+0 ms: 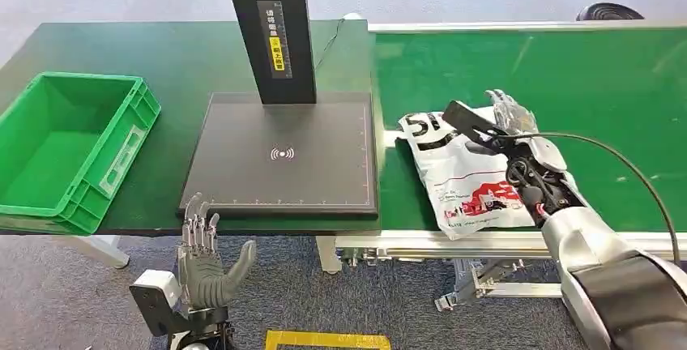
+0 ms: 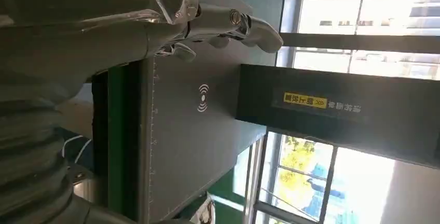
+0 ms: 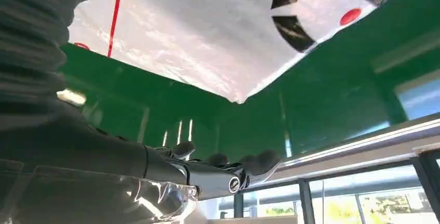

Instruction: Moved the parcel from conveyor to table for the left to box.

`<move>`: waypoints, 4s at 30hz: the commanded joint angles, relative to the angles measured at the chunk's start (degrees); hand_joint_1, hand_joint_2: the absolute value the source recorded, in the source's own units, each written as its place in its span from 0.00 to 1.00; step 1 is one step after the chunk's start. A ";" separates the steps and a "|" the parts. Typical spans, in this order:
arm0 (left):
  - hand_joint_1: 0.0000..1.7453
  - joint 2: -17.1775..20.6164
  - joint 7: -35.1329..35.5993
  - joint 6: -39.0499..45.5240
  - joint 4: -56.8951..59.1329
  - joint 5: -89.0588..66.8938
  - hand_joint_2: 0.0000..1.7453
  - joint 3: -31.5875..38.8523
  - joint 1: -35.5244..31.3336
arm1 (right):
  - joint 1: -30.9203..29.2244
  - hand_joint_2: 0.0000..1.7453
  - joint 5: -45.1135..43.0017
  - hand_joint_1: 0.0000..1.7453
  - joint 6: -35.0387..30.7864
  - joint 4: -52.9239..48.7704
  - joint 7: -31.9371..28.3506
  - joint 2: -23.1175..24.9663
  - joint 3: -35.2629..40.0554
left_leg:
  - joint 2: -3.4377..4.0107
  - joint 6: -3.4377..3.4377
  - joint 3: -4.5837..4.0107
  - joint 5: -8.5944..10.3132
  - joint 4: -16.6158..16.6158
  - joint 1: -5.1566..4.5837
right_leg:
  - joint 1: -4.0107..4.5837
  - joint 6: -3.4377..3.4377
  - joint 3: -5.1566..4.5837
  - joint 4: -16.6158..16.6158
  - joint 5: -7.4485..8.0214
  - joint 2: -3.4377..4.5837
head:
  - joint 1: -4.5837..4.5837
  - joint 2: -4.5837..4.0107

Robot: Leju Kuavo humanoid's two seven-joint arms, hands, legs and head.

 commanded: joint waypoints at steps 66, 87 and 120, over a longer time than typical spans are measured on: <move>0.00 1.02 0.11 1.65 1.42 0.46 1.00 -0.11 -0.05 | 14.44 1.00 0.35 0.00 1.27 2.86 -3.23 10.15 -9.69 | 0.01 0.00 0.23 -0.04 -0.06 0.05 | 0.08 -0.10 0.21 -0.07 -0.07 -0.04 | 0.00 0.00; 0.00 0.61 0.11 0.46 2.89 1.29 1.00 0.00 -1.32 | 18.30 1.00 3.65 0.13 4.89 3.54 -2.08 9.54 -7.90 | -0.13 -0.01 0.40 -0.02 -0.12 0.08 | 0.11 -0.06 0.44 -0.15 -0.14 -0.18 | 0.00 0.00; 0.00 -0.10 0.11 -0.57 1.92 0.67 1.00 1.60 -0.69 | 11.81 1.00 1.64 1.00 1.39 1.52 -8.78 9.56 -15.15 | 0.02 0.15 1.01 -0.27 -0.03 0.02 | 0.05 0.08 1.09 -0.14 -0.34 -0.04 | 0.00 0.00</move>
